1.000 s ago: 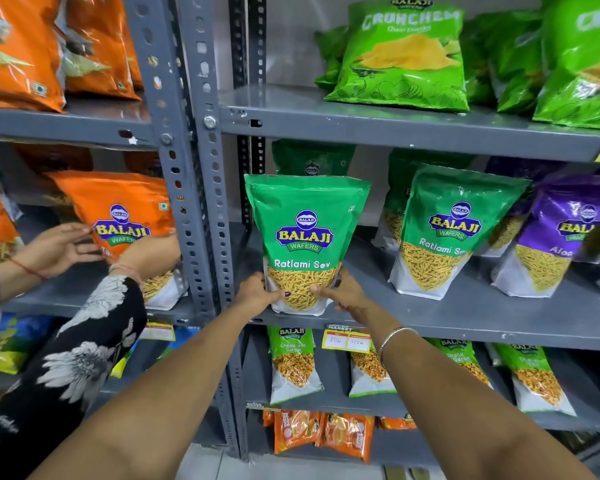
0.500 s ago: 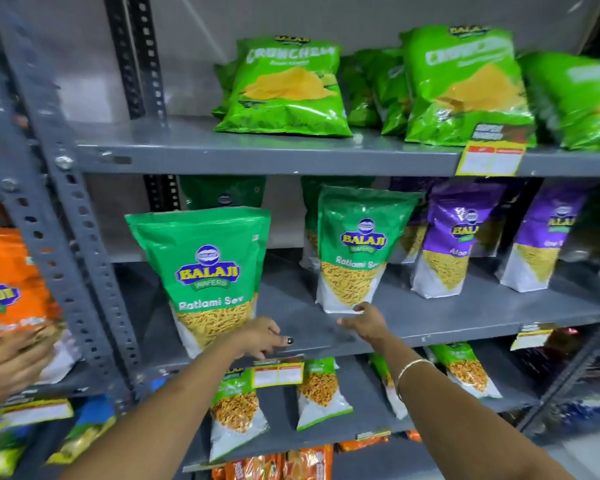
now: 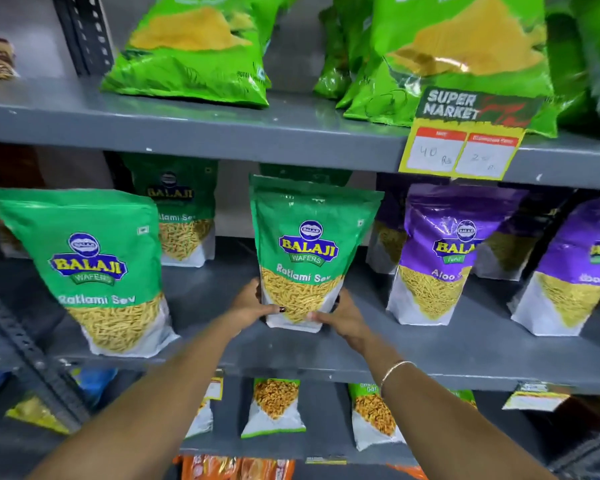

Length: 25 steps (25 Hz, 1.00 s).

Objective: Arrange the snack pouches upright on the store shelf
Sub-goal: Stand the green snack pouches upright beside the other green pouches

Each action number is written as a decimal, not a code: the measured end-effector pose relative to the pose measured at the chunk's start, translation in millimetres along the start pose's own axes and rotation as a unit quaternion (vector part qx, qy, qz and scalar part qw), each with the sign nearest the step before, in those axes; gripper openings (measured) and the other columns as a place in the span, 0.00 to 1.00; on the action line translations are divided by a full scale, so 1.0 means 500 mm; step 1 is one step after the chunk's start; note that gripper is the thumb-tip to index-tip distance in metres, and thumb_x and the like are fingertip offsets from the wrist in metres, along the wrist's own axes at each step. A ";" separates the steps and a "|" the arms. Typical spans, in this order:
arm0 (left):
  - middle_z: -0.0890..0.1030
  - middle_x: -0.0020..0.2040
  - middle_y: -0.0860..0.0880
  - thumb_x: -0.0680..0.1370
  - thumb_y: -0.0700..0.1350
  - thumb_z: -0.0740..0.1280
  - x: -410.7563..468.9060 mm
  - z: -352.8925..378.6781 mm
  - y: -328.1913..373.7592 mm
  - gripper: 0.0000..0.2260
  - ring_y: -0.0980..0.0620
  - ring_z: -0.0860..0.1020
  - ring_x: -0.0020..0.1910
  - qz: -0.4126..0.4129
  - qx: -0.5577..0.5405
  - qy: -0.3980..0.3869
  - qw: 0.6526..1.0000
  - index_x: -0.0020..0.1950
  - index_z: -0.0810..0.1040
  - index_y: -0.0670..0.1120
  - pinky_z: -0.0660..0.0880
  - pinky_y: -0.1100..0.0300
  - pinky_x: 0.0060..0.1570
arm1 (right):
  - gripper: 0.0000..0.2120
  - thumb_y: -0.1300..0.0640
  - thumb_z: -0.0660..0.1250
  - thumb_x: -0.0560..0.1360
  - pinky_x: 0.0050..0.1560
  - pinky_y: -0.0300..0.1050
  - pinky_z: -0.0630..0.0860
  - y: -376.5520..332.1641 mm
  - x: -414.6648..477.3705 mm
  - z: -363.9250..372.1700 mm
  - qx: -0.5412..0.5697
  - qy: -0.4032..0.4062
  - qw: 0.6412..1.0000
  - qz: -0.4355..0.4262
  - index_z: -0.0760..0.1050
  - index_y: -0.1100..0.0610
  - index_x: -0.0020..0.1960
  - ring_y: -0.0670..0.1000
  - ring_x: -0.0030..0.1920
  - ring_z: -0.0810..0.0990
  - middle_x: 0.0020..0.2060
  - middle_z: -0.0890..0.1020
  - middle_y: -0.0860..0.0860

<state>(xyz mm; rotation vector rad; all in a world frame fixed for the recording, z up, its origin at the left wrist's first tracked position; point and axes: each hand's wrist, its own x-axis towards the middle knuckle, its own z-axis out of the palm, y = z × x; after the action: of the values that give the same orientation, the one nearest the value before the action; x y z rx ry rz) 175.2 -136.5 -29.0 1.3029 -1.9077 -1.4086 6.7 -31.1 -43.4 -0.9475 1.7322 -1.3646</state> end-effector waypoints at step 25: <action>0.78 0.59 0.40 0.69 0.45 0.74 -0.168 -0.028 0.001 0.23 0.41 0.76 0.60 -0.027 0.192 -0.056 0.979 0.60 0.71 0.38 0.74 0.49 0.56 | 0.37 0.58 0.76 0.65 0.62 0.47 0.70 -0.004 -0.142 -0.011 -0.132 -0.004 0.991 0.036 0.61 0.61 0.68 0.53 0.62 0.72 0.62 0.72 0.53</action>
<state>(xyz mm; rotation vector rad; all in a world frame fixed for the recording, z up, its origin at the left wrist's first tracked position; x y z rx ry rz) 225.0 -70.8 -8.1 1.4803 -2.3229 -1.1967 35.0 33.6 -33.4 -1.0207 1.9534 -1.1020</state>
